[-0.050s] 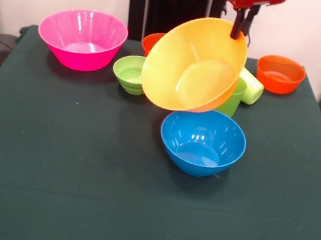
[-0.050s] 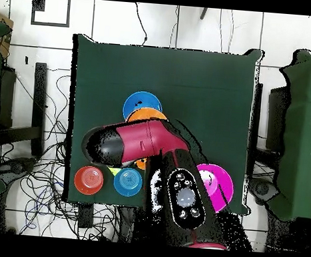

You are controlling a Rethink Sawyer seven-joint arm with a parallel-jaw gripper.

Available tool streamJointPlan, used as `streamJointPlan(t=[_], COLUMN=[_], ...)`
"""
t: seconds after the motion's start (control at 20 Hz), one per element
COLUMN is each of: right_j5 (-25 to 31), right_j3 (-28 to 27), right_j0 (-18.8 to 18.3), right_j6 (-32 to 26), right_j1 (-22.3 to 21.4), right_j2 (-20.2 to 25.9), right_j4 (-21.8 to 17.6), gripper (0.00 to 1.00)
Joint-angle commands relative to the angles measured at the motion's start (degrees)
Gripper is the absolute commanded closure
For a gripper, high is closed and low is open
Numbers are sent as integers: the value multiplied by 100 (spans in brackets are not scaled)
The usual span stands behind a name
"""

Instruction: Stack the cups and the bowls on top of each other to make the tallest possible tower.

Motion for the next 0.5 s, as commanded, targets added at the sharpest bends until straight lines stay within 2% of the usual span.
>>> streamJointPlan(t=[0.05,0.2,0.5], right_j5=[88,127,246], right_j3=[-883,-1084,-1437], right_j0=[103,11,9], right_j6=[609,369,239], right_j1=[737,876,1096], right_j2=[-182,-150,-145], right_j4=[-187,-217,-221], gripper=[100,100,100])
